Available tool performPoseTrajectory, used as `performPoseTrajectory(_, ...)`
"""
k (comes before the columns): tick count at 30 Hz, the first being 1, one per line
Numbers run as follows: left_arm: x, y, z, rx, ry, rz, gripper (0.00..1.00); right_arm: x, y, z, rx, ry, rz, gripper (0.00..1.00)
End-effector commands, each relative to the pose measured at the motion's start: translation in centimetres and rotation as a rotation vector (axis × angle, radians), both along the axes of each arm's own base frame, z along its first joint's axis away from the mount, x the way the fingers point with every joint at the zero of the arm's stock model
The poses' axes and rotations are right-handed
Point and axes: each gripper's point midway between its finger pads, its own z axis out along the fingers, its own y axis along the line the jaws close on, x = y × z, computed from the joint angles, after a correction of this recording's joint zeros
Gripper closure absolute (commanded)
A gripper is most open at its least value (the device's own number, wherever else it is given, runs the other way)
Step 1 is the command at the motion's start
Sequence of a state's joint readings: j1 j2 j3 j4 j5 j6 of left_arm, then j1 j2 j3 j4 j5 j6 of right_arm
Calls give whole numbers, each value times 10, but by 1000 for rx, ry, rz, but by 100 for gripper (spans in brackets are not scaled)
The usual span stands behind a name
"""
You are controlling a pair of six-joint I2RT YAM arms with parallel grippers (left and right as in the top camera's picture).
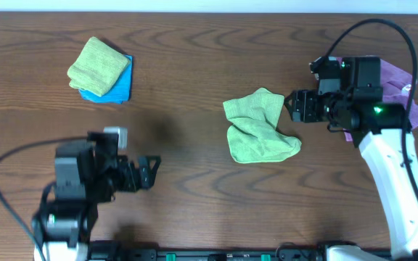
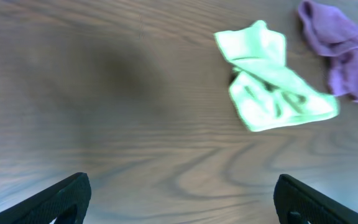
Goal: Fold the cloth
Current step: 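Move the left gripper toward the green cloth's left side, then grasp the green cloth's left edge with the left gripper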
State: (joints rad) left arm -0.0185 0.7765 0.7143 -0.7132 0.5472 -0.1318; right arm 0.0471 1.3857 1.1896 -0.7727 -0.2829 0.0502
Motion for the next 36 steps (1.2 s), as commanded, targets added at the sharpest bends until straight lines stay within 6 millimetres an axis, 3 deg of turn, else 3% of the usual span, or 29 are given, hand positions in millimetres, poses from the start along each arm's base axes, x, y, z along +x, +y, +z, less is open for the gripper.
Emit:
performPoseTrajectory(1, 11, -27, 28, -134, 32, -101, 5, -10, -1, 0, 0, -10, 17, 26)
performPoseTrajectory(4, 25, -42, 35, -185, 45, -162, 5, -17, -1, -3, 4, -5, 20, 25)
performPoseTrajectory(11, 56, -50, 20, -352, 229, 13, 5, -24, 11, -5, 65, 8, 61, 24)
performPoseTrajectory(16, 69, -76, 9, -377, 263, -28, 5, -24, 11, -5, 65, 6, 61, 23)
performPoseTrajectory(28, 76, -150, -70, -433, 578, -7, 5, -24, 11, -5, 65, 6, 60, 22)
performPoseTrajectory(36, 72, -191, -93, -471, 658, -11, 5, -24, 11, -5, 64, 6, 60, 21)
